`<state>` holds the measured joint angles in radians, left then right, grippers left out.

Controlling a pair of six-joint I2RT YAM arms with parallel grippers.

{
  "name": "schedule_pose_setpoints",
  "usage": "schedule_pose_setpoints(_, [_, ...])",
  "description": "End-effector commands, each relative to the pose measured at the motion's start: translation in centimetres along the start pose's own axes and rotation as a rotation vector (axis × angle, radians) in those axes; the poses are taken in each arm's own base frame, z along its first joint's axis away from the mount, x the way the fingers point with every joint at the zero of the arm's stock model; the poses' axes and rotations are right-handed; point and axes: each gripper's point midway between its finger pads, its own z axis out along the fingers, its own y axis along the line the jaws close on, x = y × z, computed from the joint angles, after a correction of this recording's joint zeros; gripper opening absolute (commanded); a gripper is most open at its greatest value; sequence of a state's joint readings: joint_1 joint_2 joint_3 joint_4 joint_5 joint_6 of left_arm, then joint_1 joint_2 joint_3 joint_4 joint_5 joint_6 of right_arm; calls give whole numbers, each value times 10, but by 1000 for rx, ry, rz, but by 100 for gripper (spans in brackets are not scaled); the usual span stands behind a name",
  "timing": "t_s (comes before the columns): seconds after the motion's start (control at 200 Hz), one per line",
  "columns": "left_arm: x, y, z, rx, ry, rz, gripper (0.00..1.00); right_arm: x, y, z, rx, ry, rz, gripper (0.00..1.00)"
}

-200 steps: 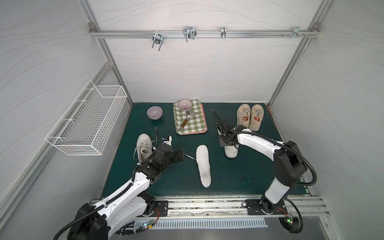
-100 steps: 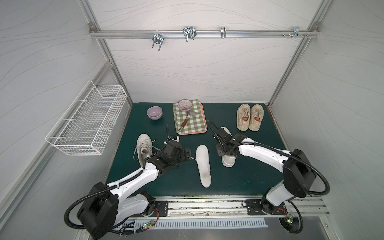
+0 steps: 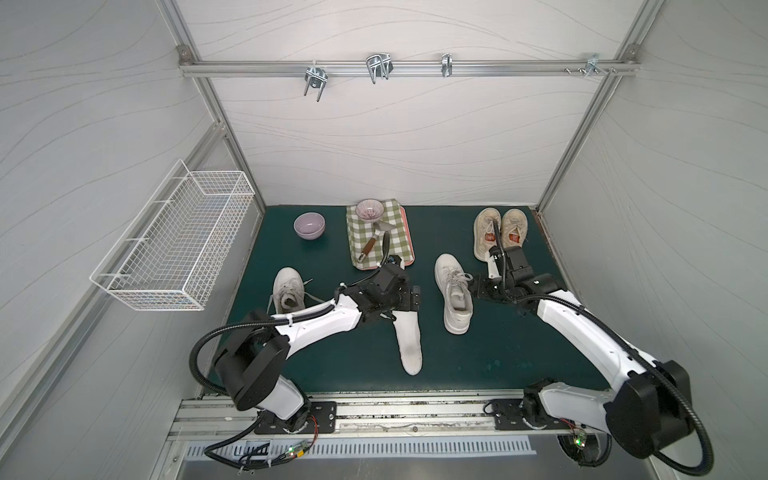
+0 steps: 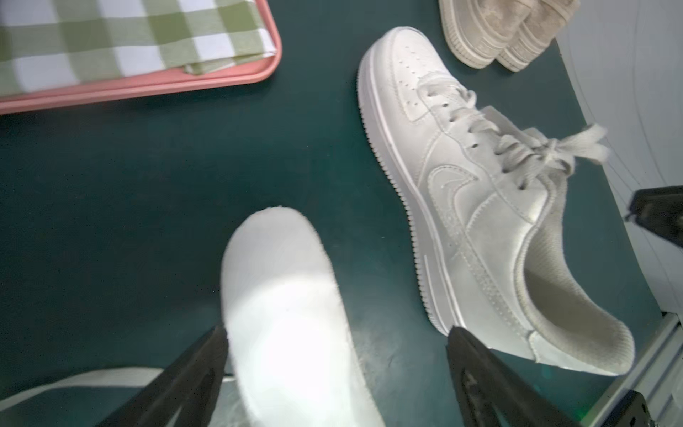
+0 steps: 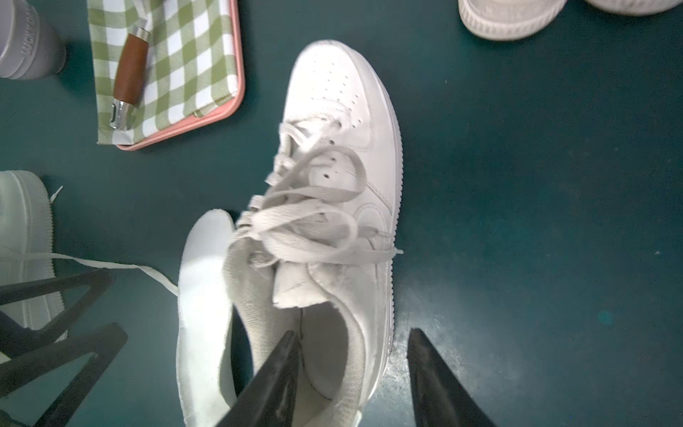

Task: Remove the insole from the shoe
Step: Move the shoe to the center of the board, then adjust the shoe at the center of the board.

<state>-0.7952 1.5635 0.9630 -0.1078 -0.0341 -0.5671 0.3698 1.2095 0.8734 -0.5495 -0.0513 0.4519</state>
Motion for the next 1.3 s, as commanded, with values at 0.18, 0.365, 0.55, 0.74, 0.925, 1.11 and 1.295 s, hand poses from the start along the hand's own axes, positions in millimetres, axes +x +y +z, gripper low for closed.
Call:
schedule_pose_setpoints(0.18, [-9,-74,31,170,35,101,91,14,-11,22,-73,58,84,45])
schedule_pose_setpoints(0.365, [-6,-84,50,182,68,100,87,24,0,33,-139,95,82,39])
schedule_pose_setpoints(0.55, [-4,-75,66,110,89,122,81,36,22,42,-179,127,22,33])
schedule_pose_setpoints(0.74, [-2,-55,83,30,94,139,62,36,33,41,-215,125,18,26])
schedule_pose_setpoints(0.925, [-4,-49,87,43,111,143,30,29,33,27,-206,90,-10,25])
schedule_pose_setpoints(1.11, [-1,-56,72,127,90,222,2,14,21,3,-219,-14,-10,36])
schedule_pose_setpoints(1.295, [10,-70,52,275,64,312,0,19,35,-4,-307,-26,-36,37])
